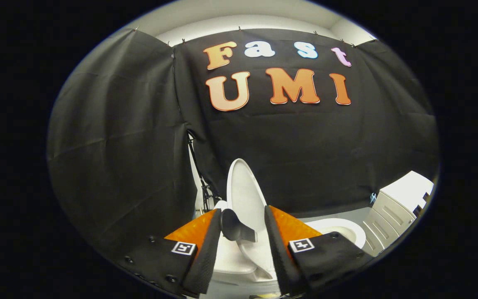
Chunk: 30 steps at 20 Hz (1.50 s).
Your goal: Open the toilet lid.
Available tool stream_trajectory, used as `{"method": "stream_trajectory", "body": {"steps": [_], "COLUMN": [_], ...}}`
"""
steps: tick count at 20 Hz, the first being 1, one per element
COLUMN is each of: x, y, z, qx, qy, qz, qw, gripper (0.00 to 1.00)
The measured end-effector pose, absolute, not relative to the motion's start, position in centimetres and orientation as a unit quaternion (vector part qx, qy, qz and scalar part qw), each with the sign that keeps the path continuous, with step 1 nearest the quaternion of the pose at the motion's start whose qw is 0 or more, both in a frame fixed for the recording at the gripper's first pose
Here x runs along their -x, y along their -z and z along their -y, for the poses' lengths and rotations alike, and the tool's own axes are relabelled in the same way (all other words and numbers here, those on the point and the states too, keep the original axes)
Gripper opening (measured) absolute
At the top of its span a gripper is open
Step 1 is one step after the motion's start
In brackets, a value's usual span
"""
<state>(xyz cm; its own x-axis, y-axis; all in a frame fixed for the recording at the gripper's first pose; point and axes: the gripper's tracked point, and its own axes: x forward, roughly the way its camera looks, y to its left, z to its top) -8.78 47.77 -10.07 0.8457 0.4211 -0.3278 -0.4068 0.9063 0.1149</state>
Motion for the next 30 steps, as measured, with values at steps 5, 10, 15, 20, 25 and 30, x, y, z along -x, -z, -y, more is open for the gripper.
{"method": "stream_trajectory", "body": {"steps": [5, 10, 15, 20, 25, 30], "x": [8.4, 7.4, 6.3, 5.1, 4.6, 4.6], "y": [7.8, 5.5, 3.4, 2.3, 1.3, 0.4], "z": [-46.8, -44.5, -41.8, -39.1, -37.2, -35.7], "qx": [-0.038, -0.047, -0.039, -0.036, -0.027, -0.018], "qy": [-0.216, -0.202, -0.186, -0.162, -0.152, -0.144], "qz": [-0.163, -0.145, -0.126, -0.112, -0.102, -0.092], "qw": [0.962, 0.967, 0.974, 0.98, 0.983, 0.985], "gripper": [0.87, 0.98, 0.98, 0.98, 0.98, 0.98]}}
